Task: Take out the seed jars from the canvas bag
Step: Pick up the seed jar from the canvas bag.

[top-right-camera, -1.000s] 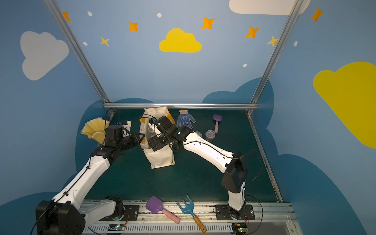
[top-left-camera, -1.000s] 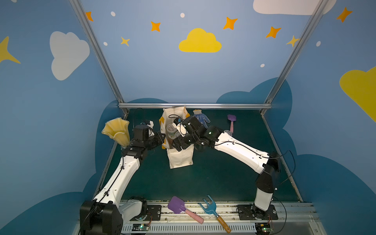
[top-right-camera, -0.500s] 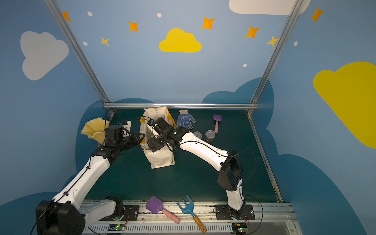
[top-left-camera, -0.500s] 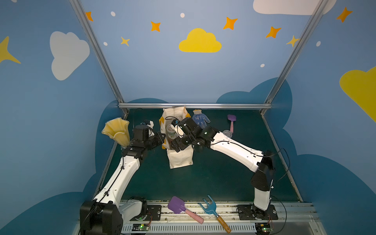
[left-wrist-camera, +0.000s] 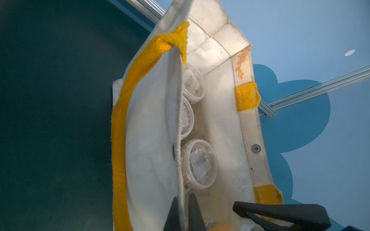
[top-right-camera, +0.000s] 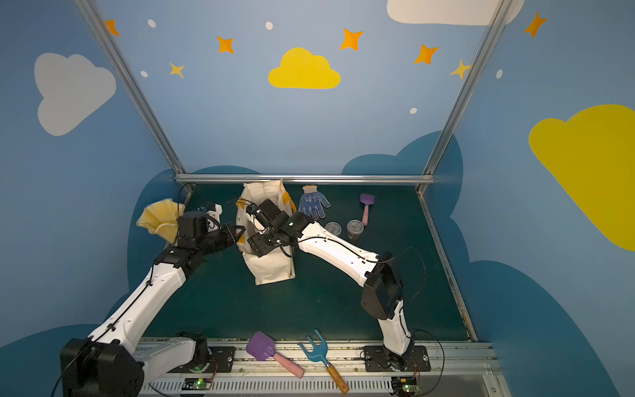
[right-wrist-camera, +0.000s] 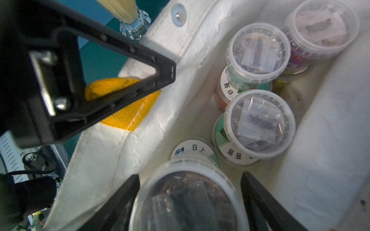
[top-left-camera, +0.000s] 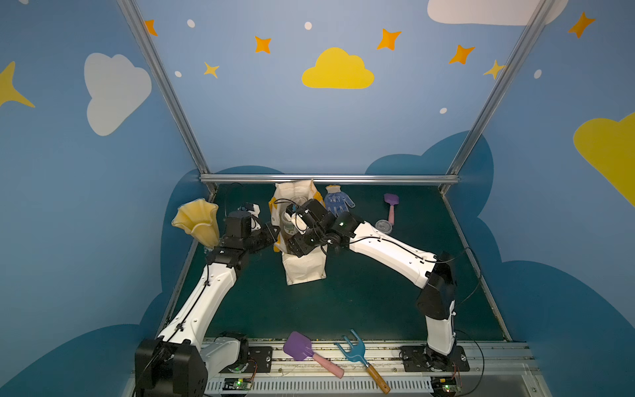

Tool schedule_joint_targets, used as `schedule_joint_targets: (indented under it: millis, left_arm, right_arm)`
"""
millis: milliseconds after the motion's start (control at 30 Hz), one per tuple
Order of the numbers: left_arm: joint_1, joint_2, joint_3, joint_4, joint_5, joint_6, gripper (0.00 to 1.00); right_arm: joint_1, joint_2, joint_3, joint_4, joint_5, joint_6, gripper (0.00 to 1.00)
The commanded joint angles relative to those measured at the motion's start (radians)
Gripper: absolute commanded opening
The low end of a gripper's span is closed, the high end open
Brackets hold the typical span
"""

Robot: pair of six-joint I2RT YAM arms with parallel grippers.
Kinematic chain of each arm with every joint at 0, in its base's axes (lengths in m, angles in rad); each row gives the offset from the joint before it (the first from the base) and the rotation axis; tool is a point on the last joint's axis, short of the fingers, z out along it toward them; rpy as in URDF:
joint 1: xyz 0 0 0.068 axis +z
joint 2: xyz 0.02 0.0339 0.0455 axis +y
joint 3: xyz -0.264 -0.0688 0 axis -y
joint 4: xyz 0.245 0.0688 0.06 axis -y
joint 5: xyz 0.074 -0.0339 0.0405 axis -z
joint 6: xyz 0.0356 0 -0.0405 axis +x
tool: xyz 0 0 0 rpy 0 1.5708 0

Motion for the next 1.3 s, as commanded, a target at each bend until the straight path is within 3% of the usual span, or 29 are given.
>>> schedule_joint_targets:
  millis: [0, 133, 867, 1267]
  left_arm:
    - [-0.003, -0.020, -0.012, -0.014, 0.021, 0.001, 0.05]
    - [-0.004, -0.021, -0.012, -0.015, 0.018, 0.003, 0.05]
    - [-0.003, -0.020, -0.016, -0.014, 0.020, 0.000, 0.05]
    - [-0.003, -0.025, -0.019, -0.012, 0.012, 0.000, 0.05]
  right_arm:
    - [0.006, 0.020, 0.034, -0.038, 0.013, 0.003, 0.69]
    - [0.004, 0.007, 0.041, -0.034, 0.020, 0.000, 0.65]
    - [-0.110, -0.131, 0.073, 0.056, -0.078, 0.030, 0.66]
    - [-0.206, -0.288, 0.000, 0.100, -0.071, 0.028, 0.66]
